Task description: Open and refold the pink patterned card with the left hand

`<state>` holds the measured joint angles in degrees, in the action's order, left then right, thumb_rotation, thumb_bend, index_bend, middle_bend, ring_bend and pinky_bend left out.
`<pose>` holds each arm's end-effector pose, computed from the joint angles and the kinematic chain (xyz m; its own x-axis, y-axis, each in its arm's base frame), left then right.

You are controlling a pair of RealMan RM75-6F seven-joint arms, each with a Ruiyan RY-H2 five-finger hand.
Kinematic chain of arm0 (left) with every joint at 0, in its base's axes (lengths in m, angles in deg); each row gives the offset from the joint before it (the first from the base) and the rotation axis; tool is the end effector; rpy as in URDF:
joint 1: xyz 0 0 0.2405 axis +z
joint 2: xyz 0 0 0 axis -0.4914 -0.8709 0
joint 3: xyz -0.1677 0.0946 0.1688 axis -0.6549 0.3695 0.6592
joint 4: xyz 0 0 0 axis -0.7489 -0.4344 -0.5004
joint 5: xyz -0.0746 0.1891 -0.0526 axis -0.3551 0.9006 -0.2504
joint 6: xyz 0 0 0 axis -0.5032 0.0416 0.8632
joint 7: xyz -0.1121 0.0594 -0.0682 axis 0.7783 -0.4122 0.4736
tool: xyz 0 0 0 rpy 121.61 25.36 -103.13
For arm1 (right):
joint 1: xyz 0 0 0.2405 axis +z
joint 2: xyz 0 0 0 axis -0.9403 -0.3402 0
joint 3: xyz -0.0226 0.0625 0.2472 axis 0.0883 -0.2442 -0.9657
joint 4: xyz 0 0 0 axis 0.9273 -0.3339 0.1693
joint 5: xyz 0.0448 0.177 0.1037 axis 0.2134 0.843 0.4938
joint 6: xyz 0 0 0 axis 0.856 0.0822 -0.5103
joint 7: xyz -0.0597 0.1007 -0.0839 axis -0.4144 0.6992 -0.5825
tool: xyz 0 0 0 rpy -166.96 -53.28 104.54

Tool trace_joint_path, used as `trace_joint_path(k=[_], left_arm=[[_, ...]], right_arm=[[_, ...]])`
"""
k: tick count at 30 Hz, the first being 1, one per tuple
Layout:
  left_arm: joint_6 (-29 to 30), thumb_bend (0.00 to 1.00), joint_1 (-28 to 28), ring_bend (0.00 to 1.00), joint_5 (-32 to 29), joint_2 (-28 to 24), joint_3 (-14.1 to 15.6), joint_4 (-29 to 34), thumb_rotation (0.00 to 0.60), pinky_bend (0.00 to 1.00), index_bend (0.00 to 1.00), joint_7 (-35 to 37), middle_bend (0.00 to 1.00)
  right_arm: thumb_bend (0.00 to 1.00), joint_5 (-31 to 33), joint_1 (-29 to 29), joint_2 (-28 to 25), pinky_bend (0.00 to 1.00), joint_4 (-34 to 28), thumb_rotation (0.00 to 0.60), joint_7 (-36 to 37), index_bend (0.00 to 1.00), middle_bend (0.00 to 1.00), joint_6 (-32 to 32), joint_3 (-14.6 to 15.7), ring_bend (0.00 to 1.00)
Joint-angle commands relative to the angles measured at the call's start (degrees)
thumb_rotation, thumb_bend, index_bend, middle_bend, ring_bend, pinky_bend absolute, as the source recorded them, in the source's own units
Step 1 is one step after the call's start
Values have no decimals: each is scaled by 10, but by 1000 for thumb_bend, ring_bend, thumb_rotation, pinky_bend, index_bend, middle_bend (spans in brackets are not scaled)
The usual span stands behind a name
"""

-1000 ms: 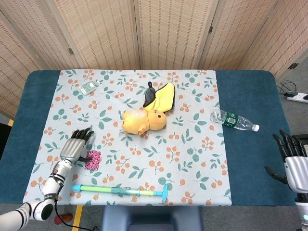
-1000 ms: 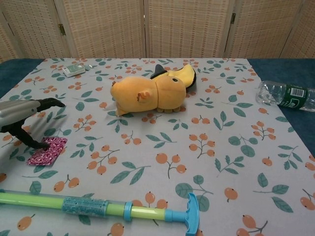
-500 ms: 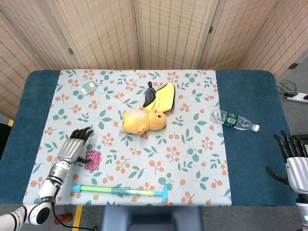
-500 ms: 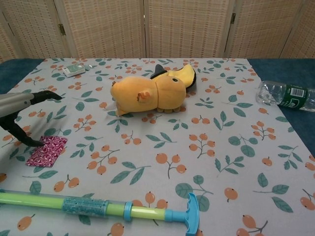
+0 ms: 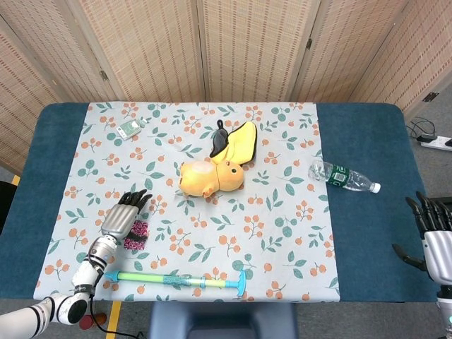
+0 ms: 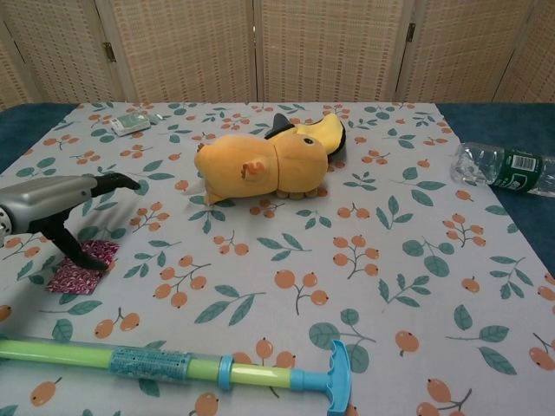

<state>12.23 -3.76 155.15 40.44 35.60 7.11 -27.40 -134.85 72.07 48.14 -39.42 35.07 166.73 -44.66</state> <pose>-0.2464 0.3226 -0.0159 0.4466 0.3530 0.8222 0.8928 -0.2356 -0.3838 -0.3261 -0.1695 0.1824 0.3914 0.0703 0.9175 -0.9200 0.0058 0.3920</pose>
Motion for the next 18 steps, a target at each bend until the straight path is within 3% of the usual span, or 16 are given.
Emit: trace_joint_path(k=[1, 18], left_arm=[[-3, 90, 1, 0, -6, 1, 1, -4, 600, 0, 58, -1, 0], [-1, 90, 22, 0, -31, -33, 14, -13, 600, 0, 57, -6, 0]], right_arm=[[230, 0, 0, 0, 0, 0, 600, 1, 0, 0, 1, -1, 9], [231, -4, -1, 3, 0, 6, 600, 7, 0, 0, 5, -1, 5]])
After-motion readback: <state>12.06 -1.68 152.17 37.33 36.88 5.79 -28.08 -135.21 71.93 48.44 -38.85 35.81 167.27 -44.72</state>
